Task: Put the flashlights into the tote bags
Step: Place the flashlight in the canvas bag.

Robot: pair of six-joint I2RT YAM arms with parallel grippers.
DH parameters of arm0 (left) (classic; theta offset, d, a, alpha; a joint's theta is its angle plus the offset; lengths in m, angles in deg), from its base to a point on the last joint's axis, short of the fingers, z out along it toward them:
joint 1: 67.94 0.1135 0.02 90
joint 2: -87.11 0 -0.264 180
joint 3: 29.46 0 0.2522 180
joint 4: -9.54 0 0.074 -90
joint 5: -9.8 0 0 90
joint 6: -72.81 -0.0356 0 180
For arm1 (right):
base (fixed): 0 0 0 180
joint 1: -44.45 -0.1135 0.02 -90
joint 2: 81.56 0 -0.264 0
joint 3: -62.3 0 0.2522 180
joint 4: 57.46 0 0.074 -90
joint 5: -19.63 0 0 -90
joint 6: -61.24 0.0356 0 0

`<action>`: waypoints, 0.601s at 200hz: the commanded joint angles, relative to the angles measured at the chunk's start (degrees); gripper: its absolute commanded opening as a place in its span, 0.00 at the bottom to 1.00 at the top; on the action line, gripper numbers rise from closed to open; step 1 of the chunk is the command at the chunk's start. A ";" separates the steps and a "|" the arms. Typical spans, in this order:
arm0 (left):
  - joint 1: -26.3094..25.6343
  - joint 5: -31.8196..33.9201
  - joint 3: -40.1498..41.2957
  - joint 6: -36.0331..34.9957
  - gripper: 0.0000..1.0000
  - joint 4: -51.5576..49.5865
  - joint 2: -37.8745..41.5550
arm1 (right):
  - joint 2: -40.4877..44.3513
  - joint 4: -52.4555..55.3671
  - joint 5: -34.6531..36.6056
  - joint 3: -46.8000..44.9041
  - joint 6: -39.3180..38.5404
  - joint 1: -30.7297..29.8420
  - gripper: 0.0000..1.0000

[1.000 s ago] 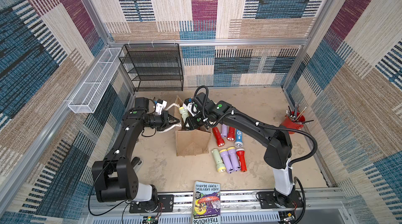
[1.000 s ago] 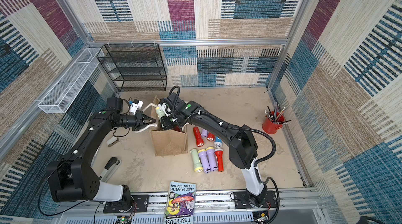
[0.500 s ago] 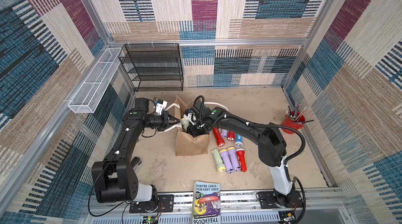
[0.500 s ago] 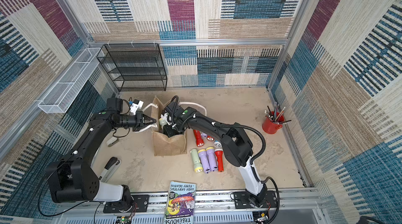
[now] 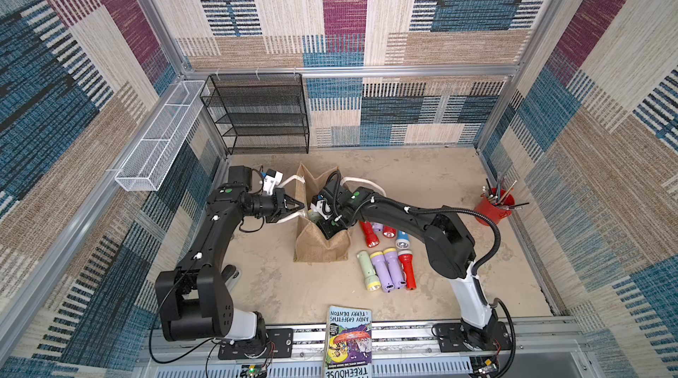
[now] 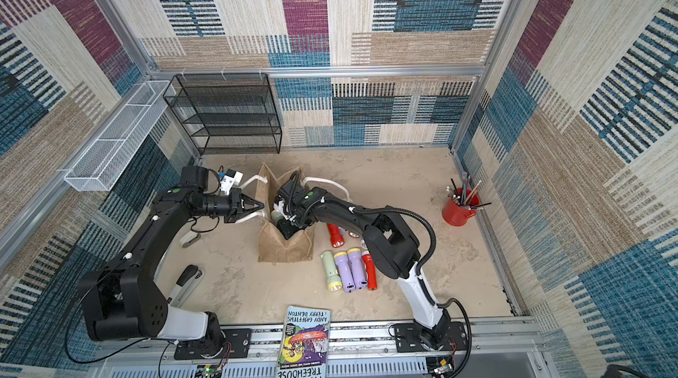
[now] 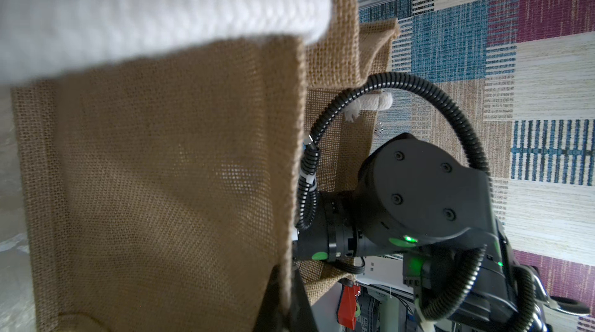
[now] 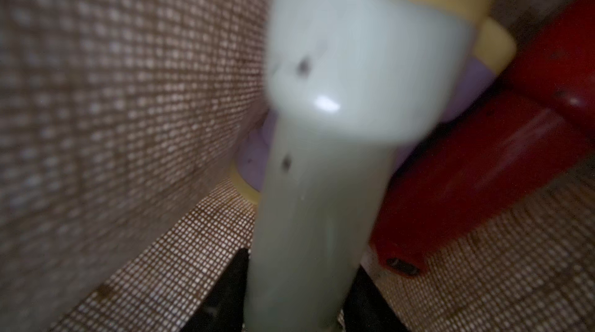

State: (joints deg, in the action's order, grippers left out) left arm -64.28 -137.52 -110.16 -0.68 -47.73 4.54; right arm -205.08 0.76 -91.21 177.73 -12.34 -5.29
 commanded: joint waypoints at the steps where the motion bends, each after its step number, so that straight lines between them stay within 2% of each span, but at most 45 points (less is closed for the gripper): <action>1: 0.21 -0.02 -0.04 -0.17 0.00 1.71 -0.01 | -0.63 3.72 3.12 0.51 -2.10 -0.01 0.52; 26: 0.21 -0.16 -0.08 -0.21 0.00 1.60 -0.14 | -0.42 5.20 1.91 2.25 -3.60 0.03 0.57; 82: 0.21 -0.07 -0.11 -0.09 0.00 1.71 -0.32 | 3.69 6.86 -0.68 9.36 -6.73 -0.01 0.59; 120: 0.20 -0.05 0.01 0.06 0.00 1.76 -0.25 | 8.52 6.13 3.14 13.48 -7.24 0.12 0.59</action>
State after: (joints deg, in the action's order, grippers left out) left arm -64.17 -137.54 -110.16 -0.68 -46.79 4.26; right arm -199.31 7.36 -90.64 190.01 -18.41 -5.09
